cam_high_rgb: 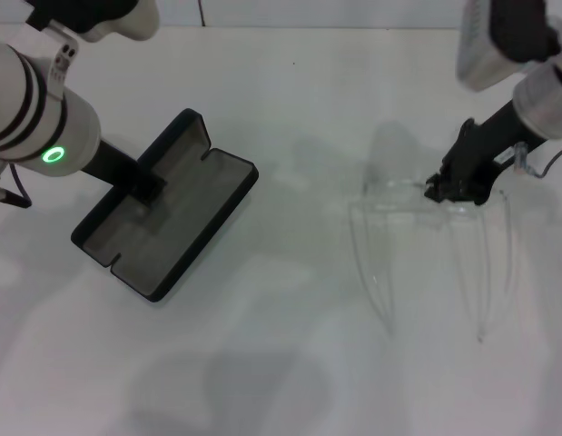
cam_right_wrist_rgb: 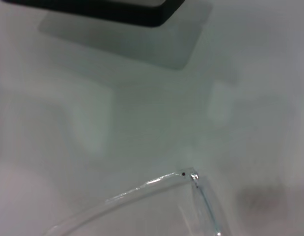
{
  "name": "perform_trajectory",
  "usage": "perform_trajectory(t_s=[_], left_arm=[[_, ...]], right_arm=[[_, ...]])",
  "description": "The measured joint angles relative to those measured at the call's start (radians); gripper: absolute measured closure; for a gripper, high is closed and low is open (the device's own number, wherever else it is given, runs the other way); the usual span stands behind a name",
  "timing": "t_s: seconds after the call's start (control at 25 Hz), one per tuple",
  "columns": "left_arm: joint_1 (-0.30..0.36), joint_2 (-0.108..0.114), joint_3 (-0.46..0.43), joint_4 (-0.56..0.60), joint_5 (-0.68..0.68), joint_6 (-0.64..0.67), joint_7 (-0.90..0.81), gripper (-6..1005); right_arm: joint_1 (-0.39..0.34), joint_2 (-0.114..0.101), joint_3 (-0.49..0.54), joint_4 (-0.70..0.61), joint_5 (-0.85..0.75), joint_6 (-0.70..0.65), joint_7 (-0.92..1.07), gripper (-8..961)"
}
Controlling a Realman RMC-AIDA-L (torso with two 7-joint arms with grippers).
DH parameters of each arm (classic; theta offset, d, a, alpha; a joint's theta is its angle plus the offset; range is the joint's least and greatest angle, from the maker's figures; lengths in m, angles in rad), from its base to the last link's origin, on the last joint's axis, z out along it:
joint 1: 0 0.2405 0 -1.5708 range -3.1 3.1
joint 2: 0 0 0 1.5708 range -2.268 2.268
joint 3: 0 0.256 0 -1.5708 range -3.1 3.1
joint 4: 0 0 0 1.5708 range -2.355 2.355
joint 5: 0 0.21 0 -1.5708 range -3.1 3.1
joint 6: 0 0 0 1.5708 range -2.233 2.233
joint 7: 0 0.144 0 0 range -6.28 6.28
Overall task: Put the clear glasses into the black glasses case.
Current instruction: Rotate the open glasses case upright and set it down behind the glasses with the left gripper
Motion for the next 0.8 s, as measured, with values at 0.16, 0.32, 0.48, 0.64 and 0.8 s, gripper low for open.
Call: perform_trajectory(t_s=[0.16, 0.32, 0.48, 0.64, 0.8], left_arm=[[0.001, 0.0, -0.005, 0.0, 0.0, -0.008, 0.013, 786], [0.002, 0.0, -0.004, 0.001, 0.0, -0.021, 0.045, 785], [-0.007, 0.0, 0.004, 0.008, 0.0, -0.025, 0.095, 785], [-0.028, 0.0, 0.013, 0.008, 0.001, -0.079, 0.194, 784], [-0.071, 0.001, 0.062, -0.016, 0.0, -0.186, 0.364, 784]], right_arm=[[-0.092, 0.0, 0.135, -0.15, 0.0, -0.085, -0.004, 884], [-0.183, 0.022, 0.366, -0.287, 0.01, -0.202, -0.043, 887], [-0.253, 0.039, 0.606, -0.387, 0.05, -0.344, -0.1, 889], [-0.315, 0.042, 0.759, -0.412, 0.11, -0.478, -0.162, 890], [-0.371, 0.058, 0.834, -0.416, 0.126, -0.548, -0.21, 890]])
